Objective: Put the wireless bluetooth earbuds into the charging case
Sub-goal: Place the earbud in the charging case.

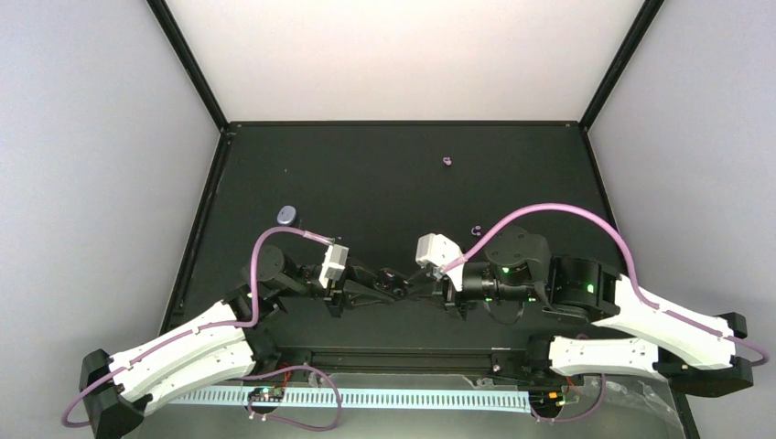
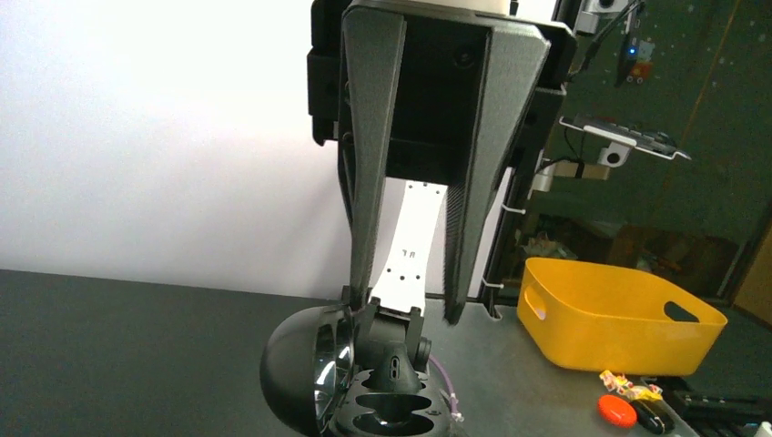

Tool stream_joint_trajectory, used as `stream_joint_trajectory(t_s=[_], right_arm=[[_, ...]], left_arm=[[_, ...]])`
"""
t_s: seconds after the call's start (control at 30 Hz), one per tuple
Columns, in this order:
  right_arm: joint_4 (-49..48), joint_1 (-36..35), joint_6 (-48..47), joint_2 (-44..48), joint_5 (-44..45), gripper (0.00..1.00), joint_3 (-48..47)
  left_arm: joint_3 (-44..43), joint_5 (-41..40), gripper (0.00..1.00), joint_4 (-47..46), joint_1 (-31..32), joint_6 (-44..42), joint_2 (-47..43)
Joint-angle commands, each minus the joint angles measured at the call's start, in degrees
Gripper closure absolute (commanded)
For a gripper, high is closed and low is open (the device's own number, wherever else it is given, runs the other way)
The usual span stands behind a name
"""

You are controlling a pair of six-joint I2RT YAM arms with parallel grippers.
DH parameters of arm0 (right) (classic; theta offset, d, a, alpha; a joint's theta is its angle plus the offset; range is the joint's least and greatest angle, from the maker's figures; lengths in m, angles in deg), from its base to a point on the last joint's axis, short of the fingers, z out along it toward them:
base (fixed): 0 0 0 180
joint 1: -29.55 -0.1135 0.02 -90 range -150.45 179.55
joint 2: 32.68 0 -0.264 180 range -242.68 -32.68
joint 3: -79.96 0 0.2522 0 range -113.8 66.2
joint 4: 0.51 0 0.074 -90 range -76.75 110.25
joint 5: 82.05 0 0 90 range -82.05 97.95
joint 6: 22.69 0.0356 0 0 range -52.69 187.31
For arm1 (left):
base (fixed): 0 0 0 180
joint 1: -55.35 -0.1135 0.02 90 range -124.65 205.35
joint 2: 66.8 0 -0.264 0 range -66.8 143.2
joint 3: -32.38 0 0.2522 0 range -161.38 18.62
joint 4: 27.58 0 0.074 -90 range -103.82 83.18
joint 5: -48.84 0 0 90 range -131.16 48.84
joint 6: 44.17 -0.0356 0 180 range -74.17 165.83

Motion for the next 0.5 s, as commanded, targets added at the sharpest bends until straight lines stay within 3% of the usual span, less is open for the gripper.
stream_joint_trajectory(t_s=[0.0, 0.33, 0.47], right_arm=[[-1.1, -0.3, 1.5, 2.8, 1.2, 0.72, -0.7], [-3.8, -0.3, 3.6, 6.1, 4.3, 0.56, 1.0], [-5.2, -0.2, 5.8, 8.0, 14.7, 0.44, 3.4]], left_arm=[[-1.7, -0.4, 0.98, -1.8, 0.7, -1.3, -0.2], [0.1, -2.6, 0.98, -3.6, 0.7, 0.6, -0.3], [0.7, -4.3, 0.98, -3.8, 0.7, 1.4, -0.8]])
